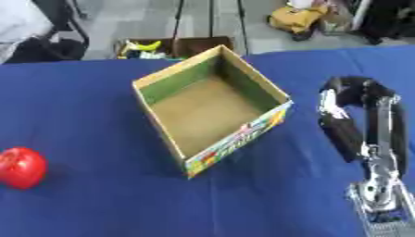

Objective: Pick up objects on the table and place them in the box.

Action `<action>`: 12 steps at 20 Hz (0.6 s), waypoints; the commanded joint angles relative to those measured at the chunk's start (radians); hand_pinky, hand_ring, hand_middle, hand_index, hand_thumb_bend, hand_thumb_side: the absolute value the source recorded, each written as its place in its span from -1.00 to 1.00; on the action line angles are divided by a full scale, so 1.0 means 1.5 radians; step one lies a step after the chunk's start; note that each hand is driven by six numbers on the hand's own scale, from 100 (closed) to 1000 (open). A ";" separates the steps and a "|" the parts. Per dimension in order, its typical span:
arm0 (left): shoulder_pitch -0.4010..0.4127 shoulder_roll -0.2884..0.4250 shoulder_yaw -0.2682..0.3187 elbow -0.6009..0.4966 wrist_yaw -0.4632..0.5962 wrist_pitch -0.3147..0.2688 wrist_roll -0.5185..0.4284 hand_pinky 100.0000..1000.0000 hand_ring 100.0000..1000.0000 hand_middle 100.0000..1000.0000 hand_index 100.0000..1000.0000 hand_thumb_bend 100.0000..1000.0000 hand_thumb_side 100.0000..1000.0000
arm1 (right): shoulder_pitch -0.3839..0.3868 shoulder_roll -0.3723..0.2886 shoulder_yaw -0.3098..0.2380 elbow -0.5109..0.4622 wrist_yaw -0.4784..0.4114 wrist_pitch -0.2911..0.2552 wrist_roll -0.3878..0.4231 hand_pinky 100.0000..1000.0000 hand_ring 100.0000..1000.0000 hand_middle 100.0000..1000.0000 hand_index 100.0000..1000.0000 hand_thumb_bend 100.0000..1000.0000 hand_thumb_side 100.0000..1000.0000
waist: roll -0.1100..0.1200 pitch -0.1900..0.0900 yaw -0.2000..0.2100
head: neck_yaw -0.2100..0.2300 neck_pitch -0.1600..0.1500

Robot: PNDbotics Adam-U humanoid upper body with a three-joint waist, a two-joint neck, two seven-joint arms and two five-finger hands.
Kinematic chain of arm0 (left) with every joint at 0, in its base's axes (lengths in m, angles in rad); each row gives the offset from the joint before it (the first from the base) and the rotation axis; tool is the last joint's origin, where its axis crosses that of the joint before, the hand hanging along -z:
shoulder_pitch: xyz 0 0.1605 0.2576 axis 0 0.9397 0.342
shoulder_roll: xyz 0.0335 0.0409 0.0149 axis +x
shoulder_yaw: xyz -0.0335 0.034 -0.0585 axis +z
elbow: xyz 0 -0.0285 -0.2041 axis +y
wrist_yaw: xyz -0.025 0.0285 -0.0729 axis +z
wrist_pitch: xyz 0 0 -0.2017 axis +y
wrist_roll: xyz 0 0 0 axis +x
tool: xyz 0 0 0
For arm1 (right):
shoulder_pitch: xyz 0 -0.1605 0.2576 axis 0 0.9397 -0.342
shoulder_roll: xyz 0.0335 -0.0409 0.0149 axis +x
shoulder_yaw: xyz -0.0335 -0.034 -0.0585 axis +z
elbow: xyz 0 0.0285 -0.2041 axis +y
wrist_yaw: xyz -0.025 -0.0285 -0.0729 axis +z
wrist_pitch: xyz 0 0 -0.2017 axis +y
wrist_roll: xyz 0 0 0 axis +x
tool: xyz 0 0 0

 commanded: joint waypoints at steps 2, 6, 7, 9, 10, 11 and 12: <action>-0.003 0.006 0.007 -0.013 -0.001 0.002 -0.001 -0.56 -0.06 0.03 0.51 -1.00 0.67 | -0.003 -0.012 -0.005 -0.014 -0.001 0.000 -0.002 0.39 -0.08 -0.28 0.23 -1.00 -0.10 | 0.000 -0.014 0.001 | 0.005 -0.009; -0.003 0.006 0.007 -0.013 0.005 0.004 -0.002 -0.56 -0.06 0.03 0.52 -1.00 0.68 | -0.003 -0.011 -0.005 -0.014 -0.001 0.000 -0.002 0.39 -0.08 -0.28 0.23 -1.00 -0.10 | 0.000 -0.014 0.001 | 0.012 -0.011; -0.003 0.006 0.007 -0.013 0.008 0.005 -0.002 -0.56 -0.06 0.04 0.52 -1.00 0.69 | -0.003 -0.011 -0.006 -0.014 -0.001 0.000 -0.003 0.39 -0.08 -0.28 0.23 -1.00 -0.10 | 0.000 -0.014 0.001 | 0.016 -0.011; -0.002 0.006 0.008 -0.013 0.011 0.006 -0.002 -0.56 -0.06 0.04 0.52 -1.00 0.69 | -0.003 -0.011 -0.006 -0.014 -0.001 0.000 -0.004 0.39 -0.08 -0.28 0.23 -1.00 -0.10 | 0.000 -0.014 0.001 | 0.026 -0.009; -0.002 0.007 0.008 -0.013 0.012 0.006 -0.002 -0.56 -0.06 0.03 0.52 -1.00 0.70 | -0.003 -0.011 -0.006 -0.014 -0.001 0.000 -0.004 0.39 -0.08 -0.28 0.23 -1.00 -0.10 | 0.000 -0.015 0.001 | 0.030 -0.007; -0.003 0.008 0.008 -0.013 0.013 0.008 -0.002 -0.56 -0.06 0.04 0.52 -1.00 0.70 | -0.003 -0.010 -0.006 -0.014 -0.001 0.000 -0.004 0.39 -0.08 -0.28 0.23 -1.00 -0.10 | 0.000 -0.015 0.001 | 0.034 -0.006; -0.003 0.011 0.008 -0.013 0.013 0.010 -0.003 -0.56 -0.06 0.04 0.52 -1.00 0.71 | -0.003 -0.010 -0.006 -0.014 -0.001 0.000 -0.004 0.39 -0.08 -0.28 0.23 -1.00 -0.10 | 0.000 -0.016 0.002 | 0.037 -0.004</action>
